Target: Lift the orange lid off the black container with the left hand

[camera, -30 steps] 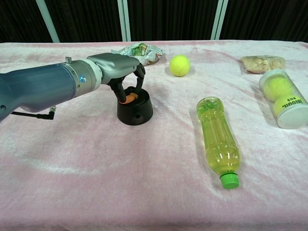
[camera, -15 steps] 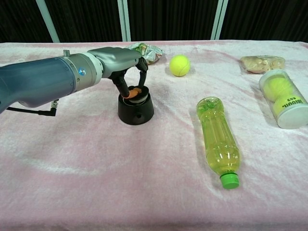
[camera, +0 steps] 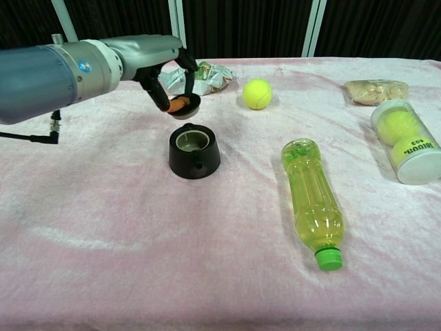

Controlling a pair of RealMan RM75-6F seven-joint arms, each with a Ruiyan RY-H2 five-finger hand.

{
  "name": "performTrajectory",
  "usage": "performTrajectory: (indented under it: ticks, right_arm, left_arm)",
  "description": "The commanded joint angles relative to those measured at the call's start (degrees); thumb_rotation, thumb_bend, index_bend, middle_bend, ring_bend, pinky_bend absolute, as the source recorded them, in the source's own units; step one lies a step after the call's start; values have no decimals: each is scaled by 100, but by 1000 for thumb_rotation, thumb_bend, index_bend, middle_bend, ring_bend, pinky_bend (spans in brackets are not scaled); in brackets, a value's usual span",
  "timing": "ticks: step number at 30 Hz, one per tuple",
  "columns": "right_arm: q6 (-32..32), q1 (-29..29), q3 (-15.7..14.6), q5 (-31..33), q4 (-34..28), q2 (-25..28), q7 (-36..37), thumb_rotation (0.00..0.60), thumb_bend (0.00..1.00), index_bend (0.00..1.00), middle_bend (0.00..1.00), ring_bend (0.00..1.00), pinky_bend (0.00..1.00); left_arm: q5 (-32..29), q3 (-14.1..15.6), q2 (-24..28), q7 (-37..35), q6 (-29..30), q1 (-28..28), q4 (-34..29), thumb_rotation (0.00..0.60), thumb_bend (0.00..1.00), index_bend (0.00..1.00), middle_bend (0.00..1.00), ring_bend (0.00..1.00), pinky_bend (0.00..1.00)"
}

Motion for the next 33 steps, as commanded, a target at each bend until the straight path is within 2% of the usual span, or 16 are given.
performTrajectory:
  ticks: [1, 10, 14, 21, 23, 26, 29, 33]
  right_arm:
    - [3, -4, 1, 9, -8, 2, -1, 600, 147, 195, 155, 215, 176]
    - [29, -15, 19, 45, -15, 6, -21, 600, 147, 195, 155, 215, 176]
    - [8, -15, 12, 55, -18, 11, -7, 600, 148, 195, 155, 215, 176]
    - [-29, -12, 6, 64, -40, 27, 36, 600, 147, 195, 155, 215, 176]
    - [-40, -13, -6, 58, -56, 35, 36, 600, 147, 195, 155, 215, 176]
    - [-36, -13, -3, 58, -62, 37, 35, 600, 147, 195, 155, 215, 176]
    - [-54, -16, 2, 93, -79, 41, 61, 600, 146, 197, 155, 215, 176]
    - [-86, -8, 13, 132, -111, 60, 77, 600, 146, 199, 155, 215, 176]
  left_arm:
    - [-75, 198, 164, -29, -26, 174, 79, 600, 445, 589, 136, 0, 0]
    - [-69, 490, -127, -663, -728, 401, 1027, 600, 445, 591, 133, 0, 0]
    - [117, 533, -303, -793, -808, 414, 1343, 600, 444, 583, 132, 0, 0]
    - [266, 698, -549, -611, -859, 383, 1725, 600, 386, 477, 119, 0, 0]
    - [292, 736, -593, -534, -853, 379, 1778, 600, 339, 455, 103, 0, 0]
    - [252, 755, -582, -449, -895, 366, 1750, 600, 199, 323, 61, 0, 0]
    - [248, 714, -532, -433, -867, 364, 1647, 600, 108, 189, 42, 0, 0]
    - [426, 611, -398, -596, -769, 401, 1424, 600, 49, 117, 38, 0, 0]
